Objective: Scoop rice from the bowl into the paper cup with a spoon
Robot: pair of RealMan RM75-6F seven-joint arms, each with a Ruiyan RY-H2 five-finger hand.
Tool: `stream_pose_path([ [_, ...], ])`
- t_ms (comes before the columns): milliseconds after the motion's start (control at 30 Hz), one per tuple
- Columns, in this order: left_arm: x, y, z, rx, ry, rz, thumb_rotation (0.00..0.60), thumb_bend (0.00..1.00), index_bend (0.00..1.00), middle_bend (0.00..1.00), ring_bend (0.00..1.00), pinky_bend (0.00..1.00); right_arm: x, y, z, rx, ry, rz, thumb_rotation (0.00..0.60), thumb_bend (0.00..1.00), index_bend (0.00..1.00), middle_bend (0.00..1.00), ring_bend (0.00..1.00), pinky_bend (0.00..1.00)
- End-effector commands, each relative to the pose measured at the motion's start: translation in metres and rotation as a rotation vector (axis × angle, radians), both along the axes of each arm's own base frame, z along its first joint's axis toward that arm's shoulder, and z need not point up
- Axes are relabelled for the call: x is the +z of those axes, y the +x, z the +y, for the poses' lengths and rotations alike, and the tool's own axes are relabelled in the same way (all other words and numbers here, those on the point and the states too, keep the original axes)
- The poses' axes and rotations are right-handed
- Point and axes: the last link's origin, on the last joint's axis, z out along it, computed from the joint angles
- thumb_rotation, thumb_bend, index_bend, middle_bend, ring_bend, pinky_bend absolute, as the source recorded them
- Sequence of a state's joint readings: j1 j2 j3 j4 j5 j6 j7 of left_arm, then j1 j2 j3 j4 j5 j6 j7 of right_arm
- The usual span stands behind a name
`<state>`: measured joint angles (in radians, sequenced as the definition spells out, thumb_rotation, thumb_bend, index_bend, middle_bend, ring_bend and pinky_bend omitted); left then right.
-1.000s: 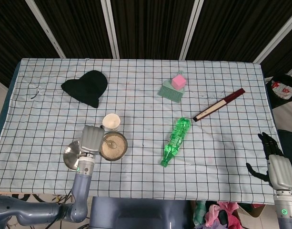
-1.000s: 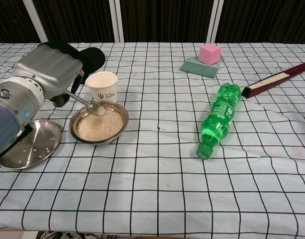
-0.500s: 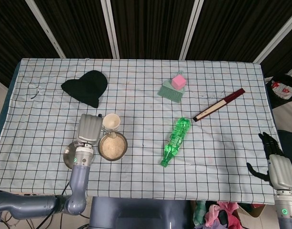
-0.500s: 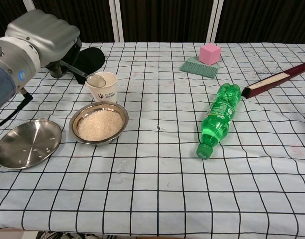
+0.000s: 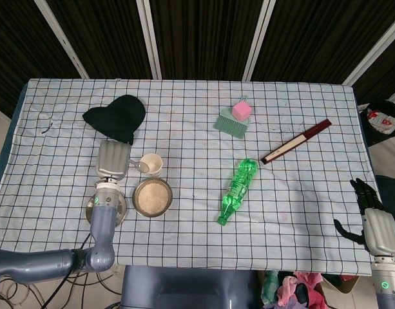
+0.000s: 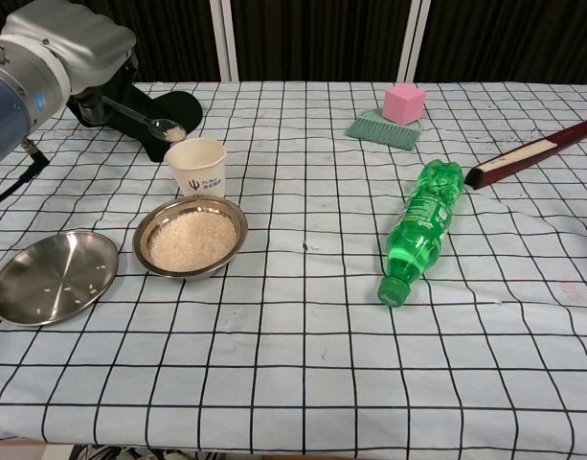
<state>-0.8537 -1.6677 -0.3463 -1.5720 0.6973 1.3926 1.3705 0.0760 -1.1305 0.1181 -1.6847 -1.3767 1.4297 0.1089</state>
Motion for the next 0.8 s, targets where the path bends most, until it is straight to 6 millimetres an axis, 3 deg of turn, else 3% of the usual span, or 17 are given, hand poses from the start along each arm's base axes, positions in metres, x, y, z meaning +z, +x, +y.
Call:
stream_pose_path([
  [33, -0.002, -0.001, 0.006, 0.0, -0.003, 0.008, 0.6, 0.54, 0.8, 1.0, 1.0, 1.0, 0.0, 0.0, 0.0, -0.001, 0.0, 0.0, 0.6, 0.23, 0.0, 0.0, 0.0, 0.19],
  [800, -0.02, -0.002, 0.029, -0.004, -0.017, 0.122, 0.6, 0.54, 0.8, 1.0, 1.0, 1.0, 0.001, 0.0, -0.001, -0.008, -0.006, -0.018, 0.6, 0.23, 0.0, 0.0, 0.0, 0.19],
])
